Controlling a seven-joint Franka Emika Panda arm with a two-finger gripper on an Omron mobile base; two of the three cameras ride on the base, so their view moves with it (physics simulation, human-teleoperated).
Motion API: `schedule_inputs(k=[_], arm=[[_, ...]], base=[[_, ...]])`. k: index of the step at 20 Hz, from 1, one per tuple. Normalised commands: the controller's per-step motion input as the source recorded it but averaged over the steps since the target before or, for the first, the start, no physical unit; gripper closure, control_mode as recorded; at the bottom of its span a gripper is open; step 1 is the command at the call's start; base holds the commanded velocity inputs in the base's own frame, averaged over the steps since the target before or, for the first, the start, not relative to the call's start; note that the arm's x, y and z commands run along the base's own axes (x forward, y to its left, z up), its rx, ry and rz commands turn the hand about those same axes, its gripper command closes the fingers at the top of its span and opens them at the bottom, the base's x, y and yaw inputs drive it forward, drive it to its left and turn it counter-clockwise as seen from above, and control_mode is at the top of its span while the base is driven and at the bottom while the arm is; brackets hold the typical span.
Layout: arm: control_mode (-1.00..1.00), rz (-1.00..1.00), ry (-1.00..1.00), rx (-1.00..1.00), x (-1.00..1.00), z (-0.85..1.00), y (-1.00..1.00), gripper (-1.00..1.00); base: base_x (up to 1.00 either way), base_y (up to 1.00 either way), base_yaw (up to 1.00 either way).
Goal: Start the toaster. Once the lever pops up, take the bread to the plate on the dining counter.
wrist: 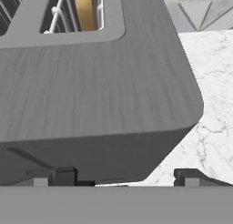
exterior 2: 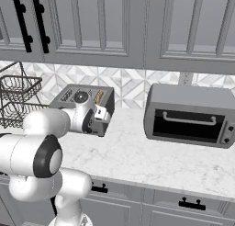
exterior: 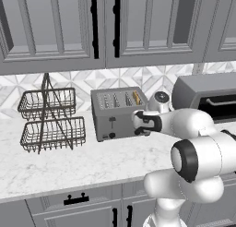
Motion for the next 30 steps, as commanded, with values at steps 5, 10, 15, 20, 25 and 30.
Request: schedule_inputs(k=[5,10,15,20,25,30], arm=[[-1.0,0.0,0.0,0.0,-0.16,-0.12,-0.13,-1.0],[-1.0,0.0,0.0,0.0,-0.03,-0.23,-0.02,-1.0],[-1.0,0.0,0.0,0.0,0.0,-0.32,0.0,-1.0],[-1.0,0.0,0.0,0.0,-0.04,-0.12,-0.01,-1.0],[-1.0,0.0,0.01,0.0,-0.09,0.13,-0.03,-1.0],[-1.0,-0.03,0.0,0.0,-0.18,0.37,0.0,-1.0]], base=[[0.0,0.0,0.0],[0.0,0.0,0.0],[0.0,0.0,0.0],[0.0,0.0,0.0],[0.0,0.0,0.0],[0.0,0.0,0.0]])
